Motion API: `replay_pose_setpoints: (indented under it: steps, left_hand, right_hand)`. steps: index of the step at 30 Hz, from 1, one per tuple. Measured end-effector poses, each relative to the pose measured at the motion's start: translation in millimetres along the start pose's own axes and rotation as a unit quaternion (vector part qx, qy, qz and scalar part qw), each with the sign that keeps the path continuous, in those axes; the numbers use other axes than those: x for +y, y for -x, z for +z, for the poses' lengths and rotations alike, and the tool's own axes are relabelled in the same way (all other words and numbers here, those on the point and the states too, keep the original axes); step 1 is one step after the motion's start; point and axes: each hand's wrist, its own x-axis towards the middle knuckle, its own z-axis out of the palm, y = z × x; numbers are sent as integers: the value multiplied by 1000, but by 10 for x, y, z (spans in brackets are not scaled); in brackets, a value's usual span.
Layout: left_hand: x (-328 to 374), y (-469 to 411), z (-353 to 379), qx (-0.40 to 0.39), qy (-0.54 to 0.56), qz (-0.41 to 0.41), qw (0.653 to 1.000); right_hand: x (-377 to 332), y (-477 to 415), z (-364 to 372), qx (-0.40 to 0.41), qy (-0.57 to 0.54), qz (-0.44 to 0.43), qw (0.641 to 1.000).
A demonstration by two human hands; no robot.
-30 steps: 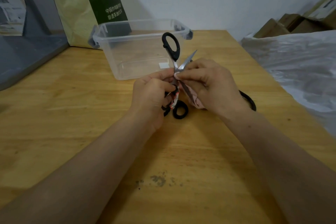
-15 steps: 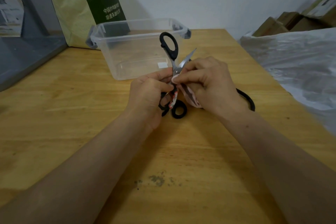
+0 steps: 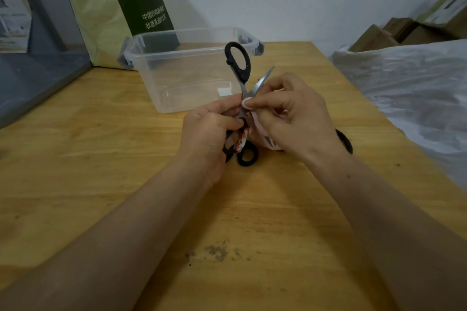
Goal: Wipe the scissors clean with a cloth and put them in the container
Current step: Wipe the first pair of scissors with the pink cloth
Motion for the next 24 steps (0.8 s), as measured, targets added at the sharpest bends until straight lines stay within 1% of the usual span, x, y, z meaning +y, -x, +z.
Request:
replay_pose_setpoints:
  steps: [2,4,6,8,11,13,15,17,20,21,22,23,24]
  left_hand:
    - [-5,0,4,-3,1,3,1000]
    - [-21,-4,3,2,-2,4,1000]
    - [-34,-3,2,8,-8,3,1000]
    - [-41,3,2,11,-15,4,1000]
    - [-33,18,-1,8,-18,6,1000]
    - [-24,20,10,10,-2,2,1000]
    - [-17,21,20,10,7,-1,1000]
    - [-8,9,9,16,-1,1,1000]
    - [16,-33,-41,62,-10,6,998]
    - [17,-39,-50,75,-14,7,997]
    - [18,-42,-50,84,-19,8,996]
    - [14,-44,-43,91,-26,10,995]
    - [7,-41,-36,95,-32,13,995]
  right_hand:
    - [1,-2,1,-4,10,9,1000]
    - [8,-25,5,17,86,-23,996]
    - [29,-46,35,23,118,-67,991]
    - [10,-46,65,-3,98,-82,992]
    - [-7,-51,65,-54,71,-82,993]
    - [-8,-52,26,-74,45,-76,993]
    - [-10,-39,-28,-90,40,-48,994]
    - [11,-37,-108,-93,73,20,993]
    - [95,-80,-261,-28,112,133,984]
    - [104,-91,-303,-22,136,163,977]
    - [105,-89,-327,-30,176,182,967]
    - [103,-83,-340,-36,224,175,958]
    - [95,-75,-335,-33,264,149,952]
